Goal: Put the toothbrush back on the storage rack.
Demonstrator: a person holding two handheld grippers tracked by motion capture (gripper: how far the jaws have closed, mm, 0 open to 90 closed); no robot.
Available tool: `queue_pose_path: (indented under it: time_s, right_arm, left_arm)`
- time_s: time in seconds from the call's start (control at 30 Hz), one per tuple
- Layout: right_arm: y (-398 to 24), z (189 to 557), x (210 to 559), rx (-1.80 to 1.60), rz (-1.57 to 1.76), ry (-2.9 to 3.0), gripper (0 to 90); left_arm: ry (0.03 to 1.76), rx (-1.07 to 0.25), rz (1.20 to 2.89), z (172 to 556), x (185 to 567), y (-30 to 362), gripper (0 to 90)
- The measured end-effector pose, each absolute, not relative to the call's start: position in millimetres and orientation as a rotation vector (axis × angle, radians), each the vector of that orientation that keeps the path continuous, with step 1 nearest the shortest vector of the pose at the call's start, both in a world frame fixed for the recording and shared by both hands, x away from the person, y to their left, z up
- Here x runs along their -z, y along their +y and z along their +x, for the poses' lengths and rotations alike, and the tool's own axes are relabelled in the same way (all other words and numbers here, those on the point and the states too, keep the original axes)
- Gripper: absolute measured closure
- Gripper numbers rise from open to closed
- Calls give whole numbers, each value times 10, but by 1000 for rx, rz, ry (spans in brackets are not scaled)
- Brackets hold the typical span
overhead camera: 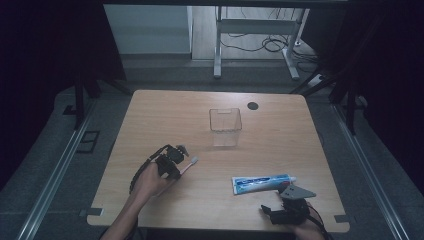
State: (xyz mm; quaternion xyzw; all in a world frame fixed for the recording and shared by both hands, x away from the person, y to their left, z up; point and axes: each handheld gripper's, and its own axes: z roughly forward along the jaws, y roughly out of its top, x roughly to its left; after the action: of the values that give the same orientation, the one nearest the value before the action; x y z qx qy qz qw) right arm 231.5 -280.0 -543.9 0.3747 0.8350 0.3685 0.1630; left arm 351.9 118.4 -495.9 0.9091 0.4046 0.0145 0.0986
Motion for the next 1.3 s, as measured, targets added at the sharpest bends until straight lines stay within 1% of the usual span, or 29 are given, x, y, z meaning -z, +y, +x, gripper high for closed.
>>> queue_pose_path:
  time_s: [0.8,1.3]
  right_arm:
    - [-2801,2313,5440,-1052,1069,2380,109]
    - [-2802,2314,5440,-1053,1069,2380,109]
  left_arm:
    - [1086,-87,2527,3577,4566,1184,788]
    - [1026,-150,2446,3726,4295,1107,788]
